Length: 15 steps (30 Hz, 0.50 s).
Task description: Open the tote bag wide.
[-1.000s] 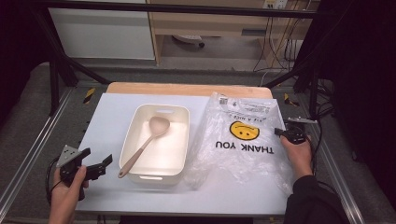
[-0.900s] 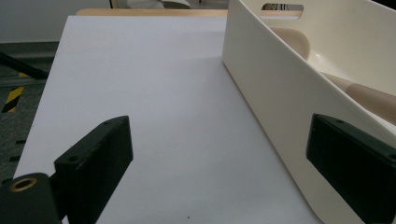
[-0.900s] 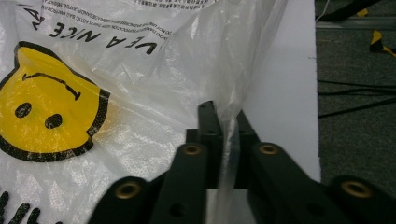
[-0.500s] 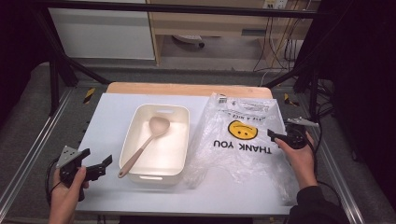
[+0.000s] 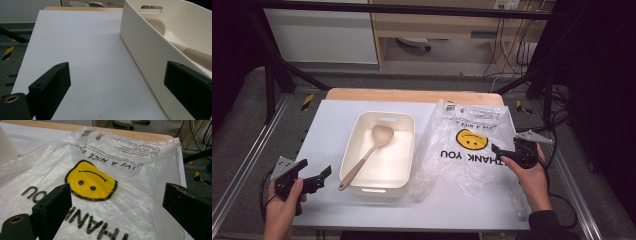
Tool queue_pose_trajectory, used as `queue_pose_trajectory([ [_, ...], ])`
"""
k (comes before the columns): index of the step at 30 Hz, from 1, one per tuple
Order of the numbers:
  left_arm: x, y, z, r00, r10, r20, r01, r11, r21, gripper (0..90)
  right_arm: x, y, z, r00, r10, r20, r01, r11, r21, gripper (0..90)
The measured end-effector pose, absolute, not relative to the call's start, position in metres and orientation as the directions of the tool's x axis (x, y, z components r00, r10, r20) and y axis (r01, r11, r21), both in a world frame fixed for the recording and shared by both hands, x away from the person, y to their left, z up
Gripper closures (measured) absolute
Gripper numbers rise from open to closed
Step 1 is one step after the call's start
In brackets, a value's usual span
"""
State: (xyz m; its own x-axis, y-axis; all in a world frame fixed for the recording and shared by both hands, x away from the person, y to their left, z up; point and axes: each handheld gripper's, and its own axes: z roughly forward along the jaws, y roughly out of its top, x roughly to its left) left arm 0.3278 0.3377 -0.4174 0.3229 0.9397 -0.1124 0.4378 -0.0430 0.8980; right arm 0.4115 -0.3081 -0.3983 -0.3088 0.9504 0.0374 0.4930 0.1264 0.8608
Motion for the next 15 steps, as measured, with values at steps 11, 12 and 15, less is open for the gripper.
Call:
queue_pose_trajectory([
  [11,0.328,0.338,-0.417,0.325,0.939,-0.115,0.436,-0.041,0.899,6.5,0.379,-0.252,-0.399,-0.467,0.883,0.044,0.489,0.217,0.845,8.2],
  [12,0.328,0.338,-0.417,0.324,0.939,-0.115,0.436,-0.040,0.899,6.6,0.376,-0.247,-0.399,-0.478,0.877,0.041,0.487,0.226,0.844,8.2],
  [15,0.328,0.337,-0.416,0.327,0.938,-0.111,0.434,-0.045,0.900,6.6,0.366,-0.225,-0.404,-0.536,0.844,0.030,0.481,0.276,0.832,7.7],
])
